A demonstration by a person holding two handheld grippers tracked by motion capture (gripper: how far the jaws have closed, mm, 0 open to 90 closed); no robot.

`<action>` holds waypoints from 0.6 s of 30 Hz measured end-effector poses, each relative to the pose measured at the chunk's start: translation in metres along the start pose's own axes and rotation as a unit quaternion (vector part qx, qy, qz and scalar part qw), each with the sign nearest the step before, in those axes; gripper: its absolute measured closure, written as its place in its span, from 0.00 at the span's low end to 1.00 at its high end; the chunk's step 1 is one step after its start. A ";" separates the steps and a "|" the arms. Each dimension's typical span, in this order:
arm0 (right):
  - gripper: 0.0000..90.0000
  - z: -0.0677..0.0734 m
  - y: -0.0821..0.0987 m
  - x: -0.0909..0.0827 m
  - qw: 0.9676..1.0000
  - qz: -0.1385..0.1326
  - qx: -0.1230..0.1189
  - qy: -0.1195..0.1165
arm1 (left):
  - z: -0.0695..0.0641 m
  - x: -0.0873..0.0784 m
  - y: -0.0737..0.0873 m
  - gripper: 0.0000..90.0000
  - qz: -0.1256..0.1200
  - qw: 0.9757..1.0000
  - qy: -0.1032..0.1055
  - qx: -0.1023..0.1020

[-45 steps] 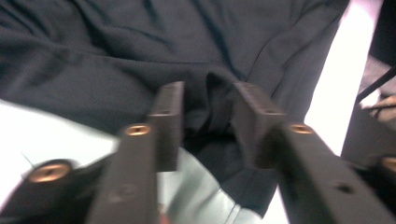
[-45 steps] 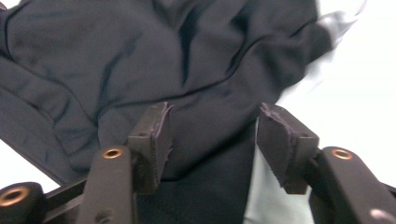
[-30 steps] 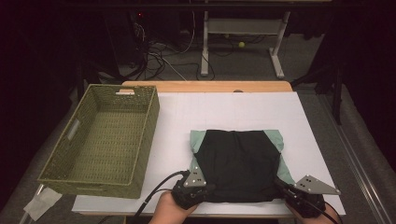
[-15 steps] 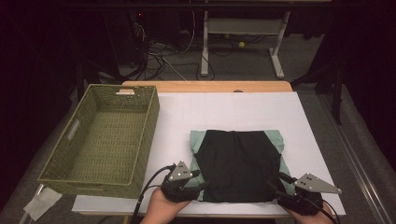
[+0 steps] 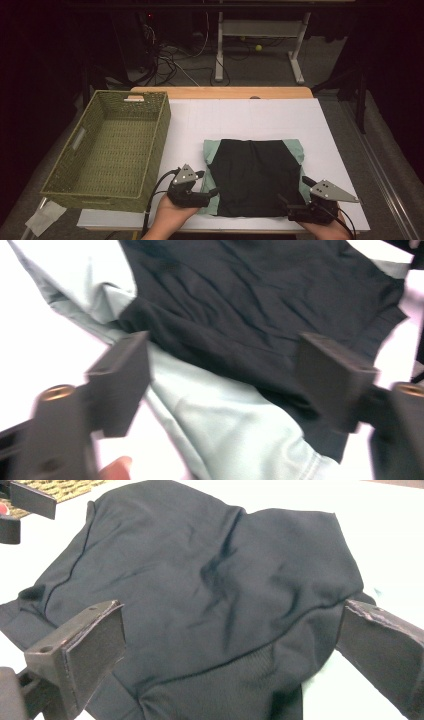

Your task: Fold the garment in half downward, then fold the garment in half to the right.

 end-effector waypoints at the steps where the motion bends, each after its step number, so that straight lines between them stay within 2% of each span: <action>1: 0.00 0.000 -0.002 0.000 1.000 -0.003 -0.006 0.005 | 0.001 0.001 -0.001 0.19 0.000 1.000 -0.002 0.002; 3: 0.00 0.001 -0.005 0.001 1.000 -0.004 -0.010 0.014 | 0.002 0.002 -0.002 0.13 0.004 1.000 -0.008 0.002; 9: 0.00 0.004 -0.017 0.007 1.000 -0.007 -0.018 0.012 | 0.010 0.003 -0.010 0.01 0.000 1.000 -0.011 -0.010; 12: 0.00 0.011 -0.025 0.013 1.000 -0.010 -0.025 0.009 | 0.016 0.005 -0.013 0.00 -0.001 1.000 -0.015 -0.023; 15: 0.00 0.019 -0.032 0.021 0.999 -0.006 -0.035 0.001 | 0.024 0.010 -0.019 0.00 0.002 0.999 -0.024 -0.027; 18: 0.00 0.026 -0.039 0.029 0.999 -0.008 -0.043 -0.004 | 0.029 0.014 -0.026 0.00 -0.003 0.999 -0.022 -0.037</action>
Point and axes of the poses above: each handheld gripper's, and its own axes: x roughly forward along the jaws, y roughly out of its underside, z roughly to its left, the point moved 5 cm from there along x, roughly forward along the jaws, and after that the axes turned 9 degrees about z, right-handed, at the moved point
